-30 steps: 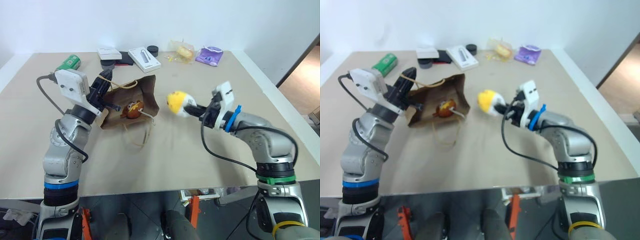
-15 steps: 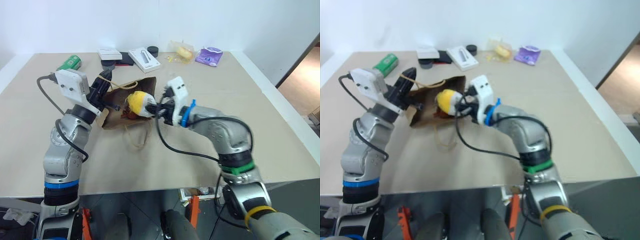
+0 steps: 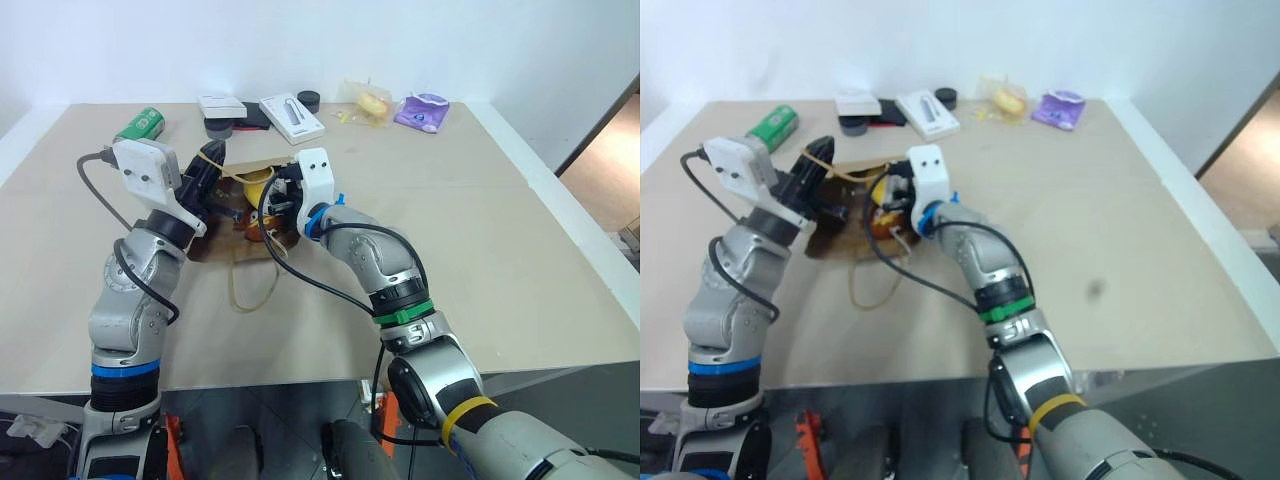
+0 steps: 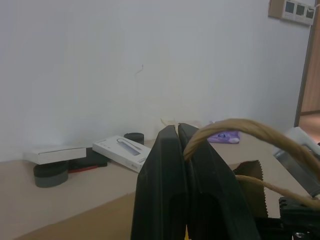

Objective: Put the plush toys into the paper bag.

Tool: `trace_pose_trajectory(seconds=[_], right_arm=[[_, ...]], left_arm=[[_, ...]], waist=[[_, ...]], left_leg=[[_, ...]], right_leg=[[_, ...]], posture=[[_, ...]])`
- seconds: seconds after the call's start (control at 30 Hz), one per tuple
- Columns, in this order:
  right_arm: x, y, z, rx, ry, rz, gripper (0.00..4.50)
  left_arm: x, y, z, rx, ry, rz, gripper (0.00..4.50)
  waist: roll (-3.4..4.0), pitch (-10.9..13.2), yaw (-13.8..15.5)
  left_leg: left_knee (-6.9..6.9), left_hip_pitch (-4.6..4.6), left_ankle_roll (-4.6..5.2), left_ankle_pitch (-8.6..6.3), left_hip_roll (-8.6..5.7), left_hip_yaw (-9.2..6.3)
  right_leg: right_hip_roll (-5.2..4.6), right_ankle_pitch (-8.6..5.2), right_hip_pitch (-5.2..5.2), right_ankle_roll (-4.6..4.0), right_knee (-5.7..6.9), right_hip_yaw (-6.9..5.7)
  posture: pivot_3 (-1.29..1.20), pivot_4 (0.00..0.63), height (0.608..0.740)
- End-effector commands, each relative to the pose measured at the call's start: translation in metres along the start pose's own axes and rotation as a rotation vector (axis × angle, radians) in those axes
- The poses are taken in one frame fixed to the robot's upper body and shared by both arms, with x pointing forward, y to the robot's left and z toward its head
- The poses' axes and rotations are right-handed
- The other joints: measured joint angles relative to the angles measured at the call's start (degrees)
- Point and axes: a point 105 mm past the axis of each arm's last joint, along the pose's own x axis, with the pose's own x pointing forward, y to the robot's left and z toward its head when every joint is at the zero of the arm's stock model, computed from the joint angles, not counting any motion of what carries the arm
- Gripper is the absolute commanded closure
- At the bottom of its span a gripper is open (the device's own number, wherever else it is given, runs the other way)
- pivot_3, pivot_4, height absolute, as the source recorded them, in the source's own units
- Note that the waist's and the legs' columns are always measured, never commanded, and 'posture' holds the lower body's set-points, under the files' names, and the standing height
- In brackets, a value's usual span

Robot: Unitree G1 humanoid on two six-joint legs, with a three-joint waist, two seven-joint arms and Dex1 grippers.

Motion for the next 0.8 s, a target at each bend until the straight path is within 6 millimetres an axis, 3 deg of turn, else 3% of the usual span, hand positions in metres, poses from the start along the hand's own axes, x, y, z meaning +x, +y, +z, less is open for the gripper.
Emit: trace_pose_trajectory(seconds=[0.03,0.1,0.13,0.17,0.23,0.27,0.37,0.47,0.53,0.63,0.8], right_arm=[[-0.005,0.013,0.024,-0.042,-0.083,0.070,2.82],[-0.013,0.014,0.027,-0.055,-0.092,0.107,2.01],[-0.017,0.014,0.029,-0.061,-0.099,0.125,1.28],[-0.020,0.013,0.030,-0.063,-0.102,0.134,1.11],[-0.028,0.010,0.031,-0.081,-0.105,0.144,0.23],[-0.033,0.010,0.031,-0.087,-0.107,0.167,0.05],[-0.050,0.006,0.031,-0.128,-0.126,0.204,0.05],[-0.073,0.006,0.031,-0.276,-0.189,0.277,0.05],[-0.087,0.004,0.020,-0.484,-0.211,0.306,0.05],[-0.102,-0.009,-0.013,-0.770,-0.203,0.311,0.05],[-0.110,-0.019,-0.052,-1.271,-0.238,0.330,0.05]], left_arm=[[0.000,-0.001,0.016,-0.001,-0.054,0.003,4.50],[0.001,-0.001,0.016,-0.013,-0.053,0.007,4.50],[0.002,-0.001,0.016,-0.019,-0.052,0.007,4.50],[0.002,-0.001,0.016,-0.024,-0.052,0.006,4.50],[0.004,-0.002,0.016,-0.039,-0.050,0.005,4.50],[0.005,-0.001,0.017,-0.045,-0.050,0.006,4.50],[0.007,0.001,0.018,-0.063,-0.049,0.013,4.50],[0.009,0.004,0.017,-0.085,-0.043,0.023,4.50],[0.010,0.006,0.018,-0.098,-0.041,0.029,4.50],[0.012,0.007,0.017,-0.107,-0.033,0.026,4.50],[0.014,0.009,0.016,-0.125,-0.026,0.030,4.50]], waist=[[0.00,0.00,0.00],[0.00,0.00,0.00],[0.00,0.00,0.01],[0.00,0.00,0.02],[0.00,0.00,0.03],[0.00,0.00,0.03],[0.00,0.00,0.07],[0.00,0.00,0.05],[0.00,0.00,0.04],[-0.01,0.00,0.04],[0.00,0.00,-0.21]], left_leg=[[0.00,0.00,0.00,0.00,0.01,-0.02],[0.00,0.00,0.00,0.00,0.01,-0.03],[0.00,0.00,0.00,0.00,0.01,-0.03],[0.00,0.00,0.00,0.00,0.01,-0.04],[0.00,-0.01,0.00,0.00,0.00,-0.04],[0.01,-0.02,0.00,0.00,-0.01,-0.03],[0.00,-0.02,0.00,0.00,-0.01,-0.06],[0.00,0.00,0.00,0.00,-0.01,-0.06],[0.00,0.00,0.00,0.00,-0.02,-0.06],[0.00,0.01,0.00,0.00,-0.04,-0.06],[0.00,0.12,0.00,0.00,-0.05,0.12]], right_leg=[[0.00,0.00,0.00,0.00,0.00,-0.02],[0.01,0.00,0.00,0.00,0.00,-0.02],[0.01,0.00,0.00,0.00,0.00,-0.03],[0.00,-0.01,0.01,0.01,0.00,-0.03],[-0.01,-0.01,0.01,0.02,0.00,-0.03],[-0.02,-0.02,0.02,0.03,-0.01,-0.03],[-0.01,-0.03,0.02,0.04,-0.01,-0.05],[0.00,-0.06,0.02,0.09,-0.01,-0.04],[-0.01,-0.17,0.02,0.27,-0.01,-0.04],[-0.01,-0.24,0.03,0.37,-0.02,-0.04],[0.00,-0.20,0.02,0.33,-0.02,0.11]], posture=[[0.00,0.150,0.740],[0.00,0.150,0.740],[0.00,0.150,0.740],[0.00,0.150,0.740],[0.00,0.150,0.740],[0.00,0.150,0.740],[0.00,0.150,0.740],[0.00,0.150,0.740],[0.00,0.150,0.740],[0.00,0.150,0.740],[0.00,0.150,0.740]])
